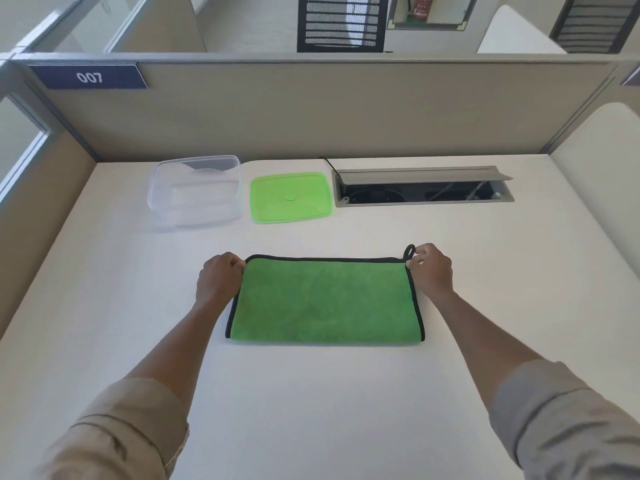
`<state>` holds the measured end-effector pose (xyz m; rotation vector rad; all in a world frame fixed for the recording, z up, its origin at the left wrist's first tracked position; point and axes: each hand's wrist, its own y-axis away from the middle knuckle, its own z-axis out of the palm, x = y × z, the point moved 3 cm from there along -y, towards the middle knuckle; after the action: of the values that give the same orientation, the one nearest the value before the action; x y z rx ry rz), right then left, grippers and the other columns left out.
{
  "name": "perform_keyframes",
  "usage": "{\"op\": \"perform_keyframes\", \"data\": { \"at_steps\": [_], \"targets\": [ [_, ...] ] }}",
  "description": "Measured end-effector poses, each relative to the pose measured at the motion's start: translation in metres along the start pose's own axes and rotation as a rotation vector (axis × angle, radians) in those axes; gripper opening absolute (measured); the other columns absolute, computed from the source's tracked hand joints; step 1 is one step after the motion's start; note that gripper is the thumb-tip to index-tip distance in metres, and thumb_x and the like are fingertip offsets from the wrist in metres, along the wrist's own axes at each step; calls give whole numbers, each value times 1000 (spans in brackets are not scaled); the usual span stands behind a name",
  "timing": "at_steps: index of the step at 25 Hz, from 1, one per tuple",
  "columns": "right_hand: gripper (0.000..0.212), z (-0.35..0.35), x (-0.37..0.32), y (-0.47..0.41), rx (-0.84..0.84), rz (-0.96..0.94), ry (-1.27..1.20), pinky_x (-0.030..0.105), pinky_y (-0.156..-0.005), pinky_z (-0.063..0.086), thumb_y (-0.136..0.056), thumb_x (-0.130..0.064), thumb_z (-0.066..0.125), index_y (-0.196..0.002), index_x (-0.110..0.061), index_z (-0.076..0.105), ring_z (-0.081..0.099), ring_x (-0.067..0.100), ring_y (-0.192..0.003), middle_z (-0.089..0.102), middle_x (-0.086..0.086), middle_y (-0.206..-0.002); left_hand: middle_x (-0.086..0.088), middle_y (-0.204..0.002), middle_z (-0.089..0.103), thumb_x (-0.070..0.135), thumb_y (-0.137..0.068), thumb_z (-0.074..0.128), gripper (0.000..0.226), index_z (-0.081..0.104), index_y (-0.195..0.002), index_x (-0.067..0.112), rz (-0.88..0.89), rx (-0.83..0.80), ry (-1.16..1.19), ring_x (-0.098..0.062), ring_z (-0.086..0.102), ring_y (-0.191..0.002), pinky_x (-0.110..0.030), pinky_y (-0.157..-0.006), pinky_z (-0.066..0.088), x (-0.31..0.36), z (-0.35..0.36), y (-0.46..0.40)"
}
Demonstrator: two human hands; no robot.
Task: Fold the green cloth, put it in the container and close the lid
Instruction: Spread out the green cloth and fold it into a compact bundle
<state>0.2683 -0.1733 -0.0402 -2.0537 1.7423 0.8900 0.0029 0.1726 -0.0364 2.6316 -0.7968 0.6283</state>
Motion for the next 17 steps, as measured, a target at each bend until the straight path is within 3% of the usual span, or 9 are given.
{"op": "perform_keyframes", "data": {
  "at_steps": [3,5,7,10,13,17],
  "targets": [
    [35,1,-8,9,78,-29,20,32,-82,44,-88,-8,64,-122,-8,54,59,26,-106,61,11,-120,-4,-84,67,25,-90,51,22,69,-84,15,-38,-25,-78,-31,62,-80,-34,-65,47,0,-1,-3],
    [33,4,-21,21,130,-91,56,36,-84,45,-89,-5,60,-121,-9,53,57,27,-109,58,10,-120,-6,-72,65,29,-89,55,26,64,-71,12,-46,-40,-112,-30,60,-70,-32,-59,44,5,1,-2],
    [33,15,-40,40,117,-184,67,38,-88,49,-89,-4,58,-122,-10,54,56,25,-108,58,9,-119,-4,-71,63,36,-87,62,28,62,-70,14,-34,-46,-165,-28,57,-68,-31,-59,42,10,2,0],
    [31,46,-74,82,30,-347,19,35,-90,51,-88,-4,60,-119,-9,57,57,19,-103,61,6,-113,-6,-84,62,45,-84,67,34,63,-85,12,-3,-51,-291,-28,56,-74,-33,-65,42,17,4,3],
    [27,86,-105,129,-110,-490,2,28,-87,49,-88,-8,64,-114,-9,60,56,17,-97,63,4,-106,-9,-87,64,48,-84,68,39,57,-80,10,-20,-79,-332,-29,55,-73,-33,-65,42,19,6,2],
    [34,131,-136,177,-305,-613,28,30,-89,48,-87,-23,67,-117,-11,59,57,18,-100,63,4,-110,-10,-91,62,48,-83,68,39,55,-80,11,-85,-129,-284,-31,57,-80,-33,-67,43,12,6,-2]
  ]
}}
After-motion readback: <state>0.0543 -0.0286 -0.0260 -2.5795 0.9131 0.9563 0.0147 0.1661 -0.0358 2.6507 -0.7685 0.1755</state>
